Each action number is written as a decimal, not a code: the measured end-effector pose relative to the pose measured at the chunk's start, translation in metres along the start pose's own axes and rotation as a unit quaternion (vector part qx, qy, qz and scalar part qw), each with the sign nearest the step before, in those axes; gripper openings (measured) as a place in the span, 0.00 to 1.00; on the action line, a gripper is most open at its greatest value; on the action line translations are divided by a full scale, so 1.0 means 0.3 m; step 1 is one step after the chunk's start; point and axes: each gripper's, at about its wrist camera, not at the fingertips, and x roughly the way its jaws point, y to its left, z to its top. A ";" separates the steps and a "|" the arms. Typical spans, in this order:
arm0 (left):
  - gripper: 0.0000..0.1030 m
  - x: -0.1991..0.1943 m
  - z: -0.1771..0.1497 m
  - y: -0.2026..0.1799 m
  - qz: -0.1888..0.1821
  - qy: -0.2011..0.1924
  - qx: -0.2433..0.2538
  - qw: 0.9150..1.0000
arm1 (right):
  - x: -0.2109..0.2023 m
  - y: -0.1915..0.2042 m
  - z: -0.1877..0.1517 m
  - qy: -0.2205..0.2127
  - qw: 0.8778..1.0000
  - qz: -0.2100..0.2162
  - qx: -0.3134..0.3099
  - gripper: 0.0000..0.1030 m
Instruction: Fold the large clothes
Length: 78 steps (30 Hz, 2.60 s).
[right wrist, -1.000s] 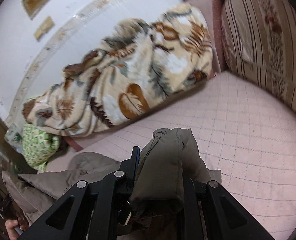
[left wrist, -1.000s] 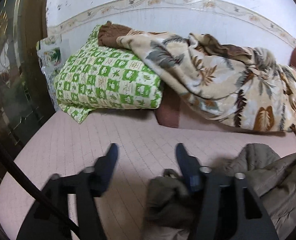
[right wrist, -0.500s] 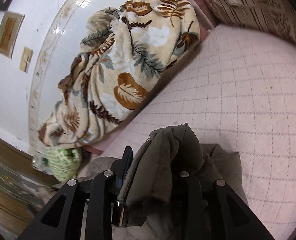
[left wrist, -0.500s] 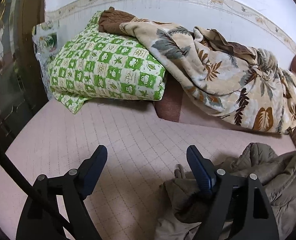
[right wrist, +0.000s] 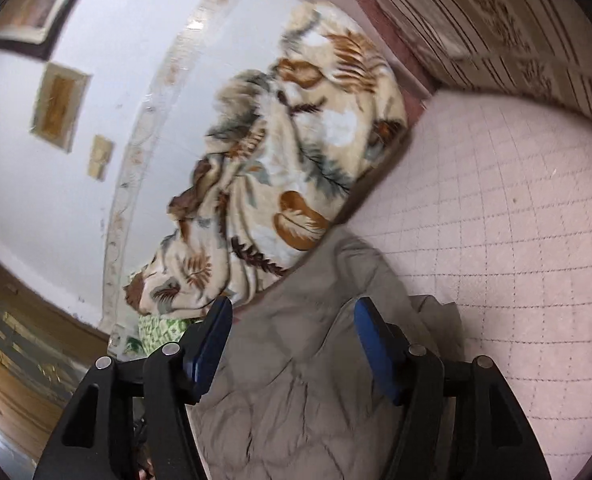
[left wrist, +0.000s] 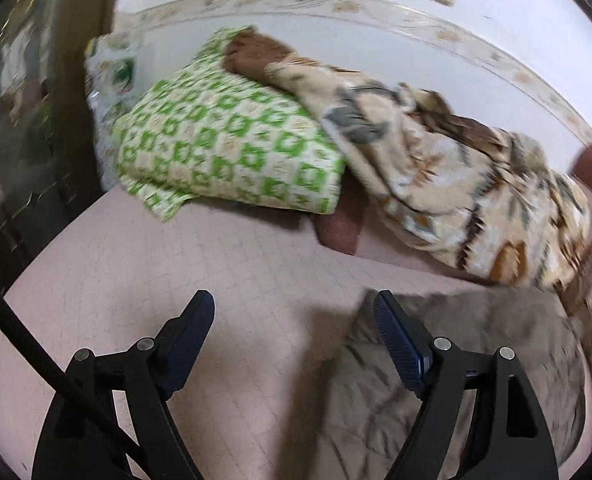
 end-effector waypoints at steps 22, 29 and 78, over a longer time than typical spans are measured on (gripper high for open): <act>0.71 0.311 -0.335 -0.784 -0.038 0.150 0.206 0.966 | 0.296 0.117 -0.471 0.074 0.947 -0.152 -0.273 0.31; 0.82 0.435 -0.342 -0.794 -0.024 0.190 0.198 0.961 | 0.363 0.068 -0.467 0.107 0.943 -0.174 -0.261 0.31; 0.83 0.174 -0.483 -0.276 0.001 0.094 0.084 0.992 | 0.440 0.200 -0.659 0.113 0.904 -0.191 -0.367 0.32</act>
